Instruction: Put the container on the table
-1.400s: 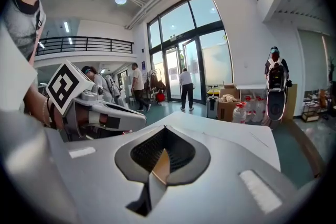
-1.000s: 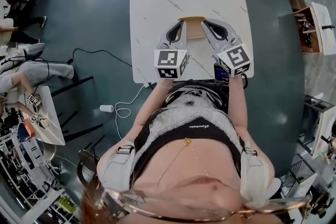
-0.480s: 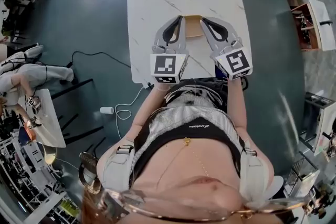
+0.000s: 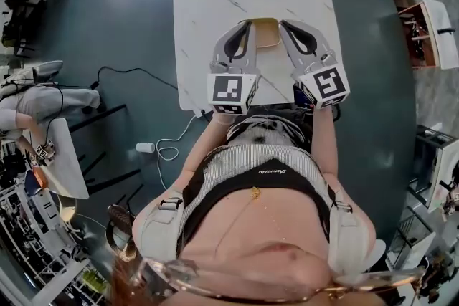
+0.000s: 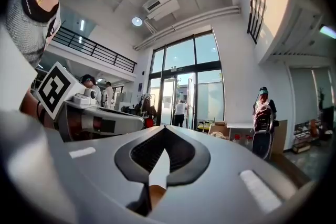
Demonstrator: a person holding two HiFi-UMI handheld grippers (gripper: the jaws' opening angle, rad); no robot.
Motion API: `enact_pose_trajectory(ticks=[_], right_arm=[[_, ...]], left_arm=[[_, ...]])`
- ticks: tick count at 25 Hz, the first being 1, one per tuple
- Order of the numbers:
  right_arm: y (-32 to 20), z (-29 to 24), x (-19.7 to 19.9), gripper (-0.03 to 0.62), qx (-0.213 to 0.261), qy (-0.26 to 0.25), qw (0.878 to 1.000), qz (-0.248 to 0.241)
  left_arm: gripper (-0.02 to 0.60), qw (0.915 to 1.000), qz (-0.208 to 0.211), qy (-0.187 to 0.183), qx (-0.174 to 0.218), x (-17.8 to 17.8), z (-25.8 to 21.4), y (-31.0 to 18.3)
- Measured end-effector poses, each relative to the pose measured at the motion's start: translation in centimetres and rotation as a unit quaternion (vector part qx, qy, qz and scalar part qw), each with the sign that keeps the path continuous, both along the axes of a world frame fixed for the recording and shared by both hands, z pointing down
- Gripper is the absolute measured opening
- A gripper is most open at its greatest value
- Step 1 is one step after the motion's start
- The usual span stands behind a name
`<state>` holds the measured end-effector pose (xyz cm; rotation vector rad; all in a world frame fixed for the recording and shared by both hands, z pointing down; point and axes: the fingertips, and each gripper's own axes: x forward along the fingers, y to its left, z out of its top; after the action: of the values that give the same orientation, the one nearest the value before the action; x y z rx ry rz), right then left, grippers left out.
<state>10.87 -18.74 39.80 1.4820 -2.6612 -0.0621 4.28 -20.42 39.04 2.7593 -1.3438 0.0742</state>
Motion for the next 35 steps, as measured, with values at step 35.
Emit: enact_pose_trajectory(ticks=[35], right_arm=[[-1.1,-0.1,-0.5,0.025,-0.003,0.002,1.000,0.012]], left_arm=[[0.000,0.9999,0.004,-0.014,-0.002,0.2,0.2,-0.4]])
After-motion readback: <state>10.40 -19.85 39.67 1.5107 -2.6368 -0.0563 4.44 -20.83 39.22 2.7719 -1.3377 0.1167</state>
